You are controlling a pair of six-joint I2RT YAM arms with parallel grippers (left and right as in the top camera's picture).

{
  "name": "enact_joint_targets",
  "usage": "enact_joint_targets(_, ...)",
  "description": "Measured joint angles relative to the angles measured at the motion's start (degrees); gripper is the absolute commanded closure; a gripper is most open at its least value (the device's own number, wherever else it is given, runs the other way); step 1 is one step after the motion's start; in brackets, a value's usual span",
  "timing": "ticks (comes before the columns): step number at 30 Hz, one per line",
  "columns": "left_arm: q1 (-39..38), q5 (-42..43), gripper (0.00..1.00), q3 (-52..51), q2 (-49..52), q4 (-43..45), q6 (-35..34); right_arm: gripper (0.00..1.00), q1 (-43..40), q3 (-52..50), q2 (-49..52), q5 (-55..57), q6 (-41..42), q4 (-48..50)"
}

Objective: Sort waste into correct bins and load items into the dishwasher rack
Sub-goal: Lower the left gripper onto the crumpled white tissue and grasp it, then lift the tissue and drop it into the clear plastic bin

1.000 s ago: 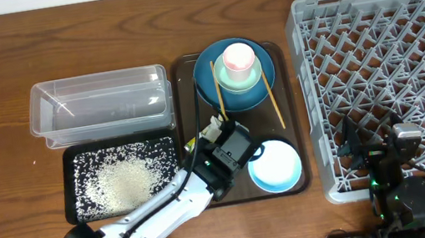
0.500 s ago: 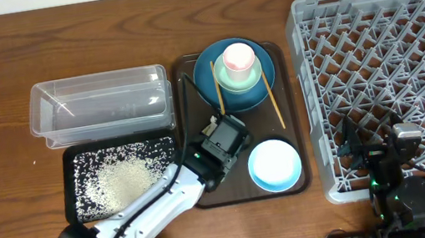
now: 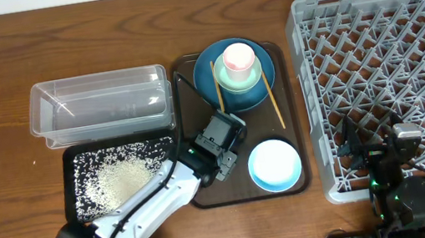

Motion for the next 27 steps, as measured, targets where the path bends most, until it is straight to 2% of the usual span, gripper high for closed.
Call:
enact_joint_targets(6,0.0,1.0,0.31,0.0,4.5,1.7,0.0,0.01,0.0,0.0,0.0,0.0,0.0,0.0)
enact_joint_targets(13,0.0,1.3,0.61,-0.1,6.3,2.7,0.3,0.01,0.0,0.0,0.0,0.0,0.0,0.0)
enact_joint_targets(17,0.0,1.3,0.67,-0.1,6.3,2.7,0.7,0.01,0.0,0.0,0.0,0.0,0.0,0.0)
enact_joint_targets(22,0.0,1.3,0.81,-0.1,6.2,2.6,0.7,0.01,0.0,0.0,0.0,0.0,0.0,0.0)
enact_joint_targets(27,0.0,1.3,0.94,-0.2,4.3,0.3,-3.0,0.01,0.0,0.0,0.0,0.0,0.0,0.0)
